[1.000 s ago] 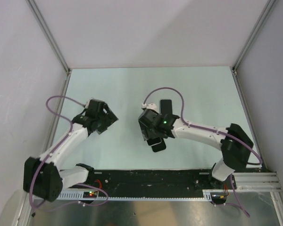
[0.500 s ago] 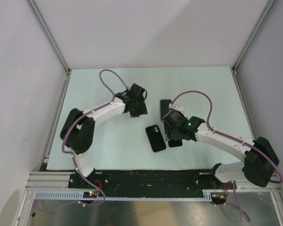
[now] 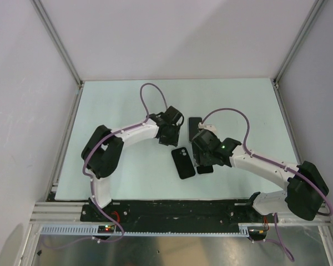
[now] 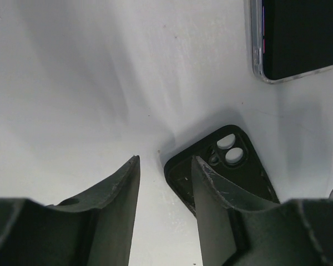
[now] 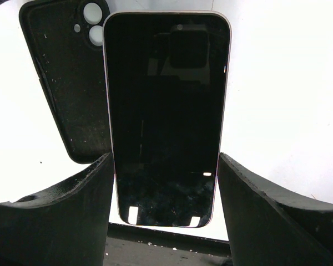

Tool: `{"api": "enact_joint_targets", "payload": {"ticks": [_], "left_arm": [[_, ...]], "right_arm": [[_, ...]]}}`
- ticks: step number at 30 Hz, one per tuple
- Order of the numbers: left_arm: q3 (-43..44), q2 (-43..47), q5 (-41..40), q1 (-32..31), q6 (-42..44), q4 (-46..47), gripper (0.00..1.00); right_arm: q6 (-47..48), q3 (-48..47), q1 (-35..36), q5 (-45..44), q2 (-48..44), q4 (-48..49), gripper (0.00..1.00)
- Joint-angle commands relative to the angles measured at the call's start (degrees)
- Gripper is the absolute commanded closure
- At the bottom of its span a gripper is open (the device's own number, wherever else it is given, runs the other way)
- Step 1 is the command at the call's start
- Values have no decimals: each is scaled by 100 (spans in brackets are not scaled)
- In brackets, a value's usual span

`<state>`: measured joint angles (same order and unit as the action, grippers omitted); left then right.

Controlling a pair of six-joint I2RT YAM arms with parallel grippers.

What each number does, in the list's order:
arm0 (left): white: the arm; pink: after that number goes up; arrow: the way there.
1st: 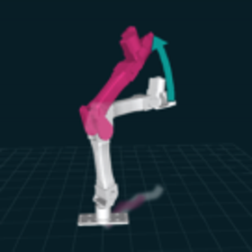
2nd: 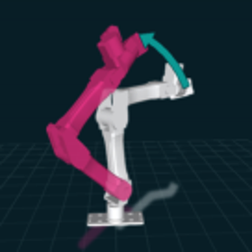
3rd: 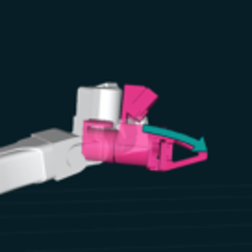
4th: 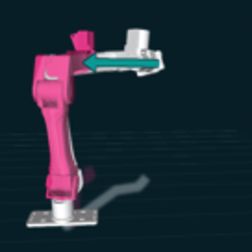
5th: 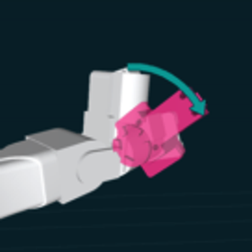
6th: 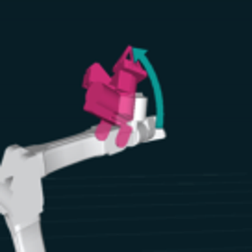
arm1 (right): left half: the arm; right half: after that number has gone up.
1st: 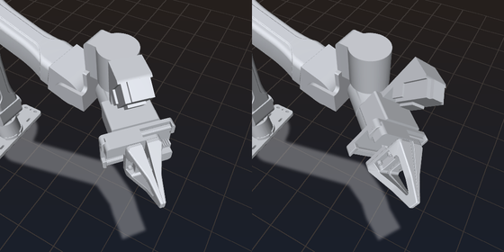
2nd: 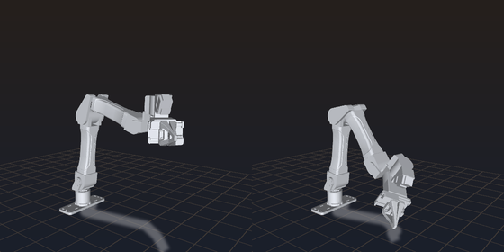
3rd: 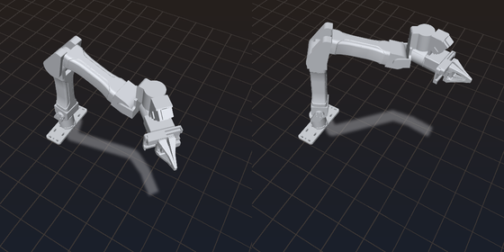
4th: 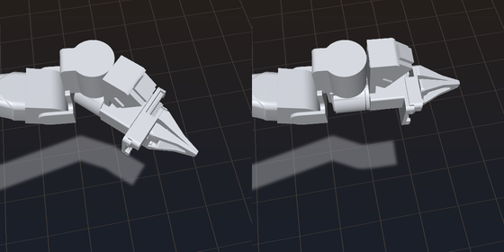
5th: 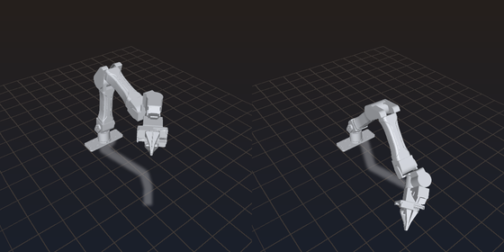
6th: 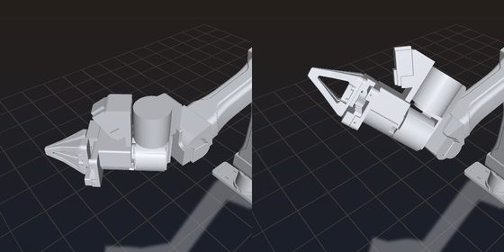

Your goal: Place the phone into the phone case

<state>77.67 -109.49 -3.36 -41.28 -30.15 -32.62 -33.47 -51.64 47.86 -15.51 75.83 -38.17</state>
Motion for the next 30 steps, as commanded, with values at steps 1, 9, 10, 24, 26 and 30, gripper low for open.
{"api": "enact_joint_targets", "payload": {"ticks": [1, 9, 10, 24, 26, 30], "left_arm": [[-18, 122, -19, -103, 779, -64, 53], [70, -88, 134, -222, 1239, -180, 52], [76, -111, 182, -240, 1296, -182, 52], [-87, -205, 110, -293, 1014, -185, 77], [-270, -11, -24, -295, 909, -188, 88], [-693, 429, -375, -291, 761, -274, 98]], "right_arm": [[73, -23, -51, 27, -64, 296, 65], [148, -20, -100, 124, -76, 341, 64], [157, -16, -105, 130, -72, 348, 64], [232, -22, -129, 272, -86, 457, 64], [290, -28, -106, 328, -86, 521, 63], [518, -30, -21, 516, -62, 741, 63]]}}
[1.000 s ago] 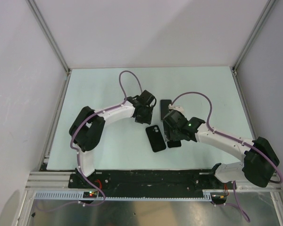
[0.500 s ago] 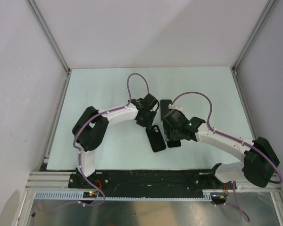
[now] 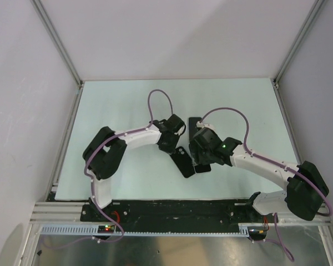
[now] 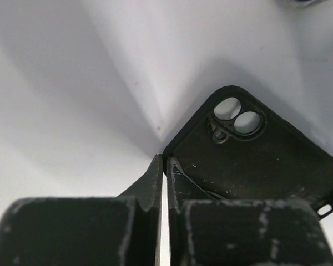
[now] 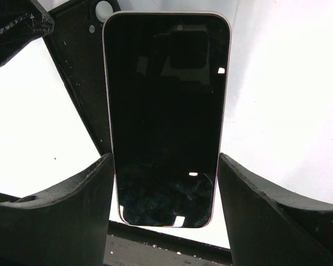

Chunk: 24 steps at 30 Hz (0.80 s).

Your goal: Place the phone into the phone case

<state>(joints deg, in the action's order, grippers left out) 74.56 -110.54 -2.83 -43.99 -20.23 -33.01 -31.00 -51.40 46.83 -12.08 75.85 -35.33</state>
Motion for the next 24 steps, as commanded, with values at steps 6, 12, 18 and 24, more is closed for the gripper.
{"api": "enact_joint_targets", "payload": {"ticks": [6, 12, 18, 24], "left_arm": [[-1046, 1170, -705, -2, -449, -337, 100], [-1337, 1674, -727, 89, -476, -530, 100], [-1581, 1902, -715, 183, -639, -583, 98], [-1606, 1778, -759, 250, -719, -586, 89]], "right_arm": [[696, -288, 455, 342, 340, 708, 63], [1124, -669, 961, 552, 904, 932, 63], [1321, -964, 1203, 698, 1421, 1074, 63], [1417, -1233, 1342, 791, 1799, 1099, 63]]}}
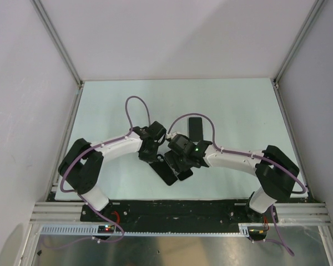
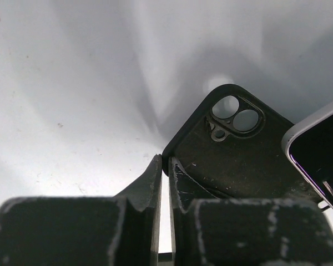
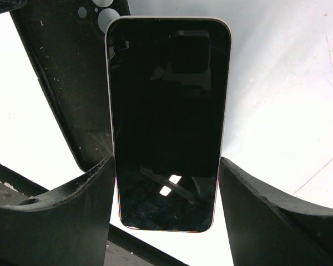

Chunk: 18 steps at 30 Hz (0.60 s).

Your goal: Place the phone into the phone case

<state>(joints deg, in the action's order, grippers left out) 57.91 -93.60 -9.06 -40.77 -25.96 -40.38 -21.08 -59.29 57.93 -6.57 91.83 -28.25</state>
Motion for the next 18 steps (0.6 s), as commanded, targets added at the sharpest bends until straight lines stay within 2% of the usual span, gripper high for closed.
{"api": "enact_joint_targets", "payload": {"ticks": [1, 6, 11, 18], "left_arm": [[61, 99, -134, -49, -160, 152, 87], [136, 350, -58, 38, -129, 152, 77], [167, 547, 10, 154, -149, 153, 61], [-100, 1223, -282, 914, -610, 150, 61]], "right_arm": [[418, -483, 251, 216, 246, 382, 63], [382, -612, 288, 202, 351, 337, 63], [383, -703, 353, 222, 415, 323, 62], [541, -970, 525, 337, 715, 232, 63]]}}
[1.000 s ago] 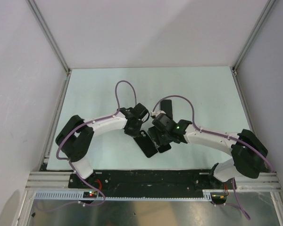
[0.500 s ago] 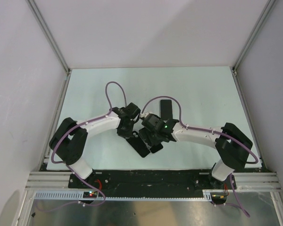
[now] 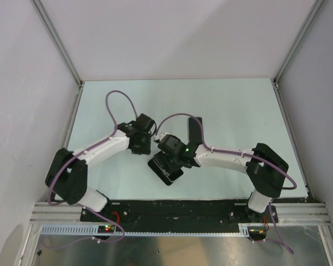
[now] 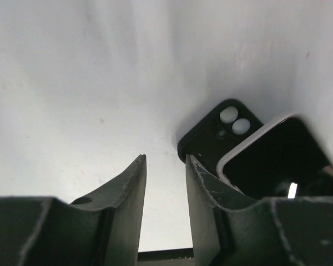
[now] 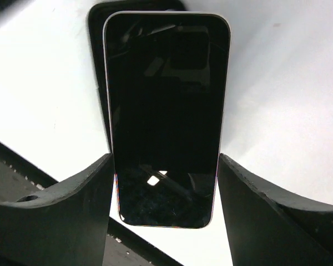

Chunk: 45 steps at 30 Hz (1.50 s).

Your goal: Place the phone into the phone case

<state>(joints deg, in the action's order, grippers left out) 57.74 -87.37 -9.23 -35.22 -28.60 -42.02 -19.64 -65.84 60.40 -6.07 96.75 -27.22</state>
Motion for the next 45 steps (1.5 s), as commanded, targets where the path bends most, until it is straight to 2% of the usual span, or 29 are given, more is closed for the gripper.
{"api": "enact_joint_targets", "payload": {"ticks": [1, 9, 45], "left_arm": [[-120, 678, -290, 442, -369, 311, 62], [-261, 853, -329, 627, -462, 328, 64], [-320, 590, 108, 548, -471, 600, 65]], "right_arm": [[411, -346, 309, 302, 271, 116, 63], [464, -658, 443, 217, 688, -68, 63], [185, -1016, 121, 55, 1164, -224, 62]]}}
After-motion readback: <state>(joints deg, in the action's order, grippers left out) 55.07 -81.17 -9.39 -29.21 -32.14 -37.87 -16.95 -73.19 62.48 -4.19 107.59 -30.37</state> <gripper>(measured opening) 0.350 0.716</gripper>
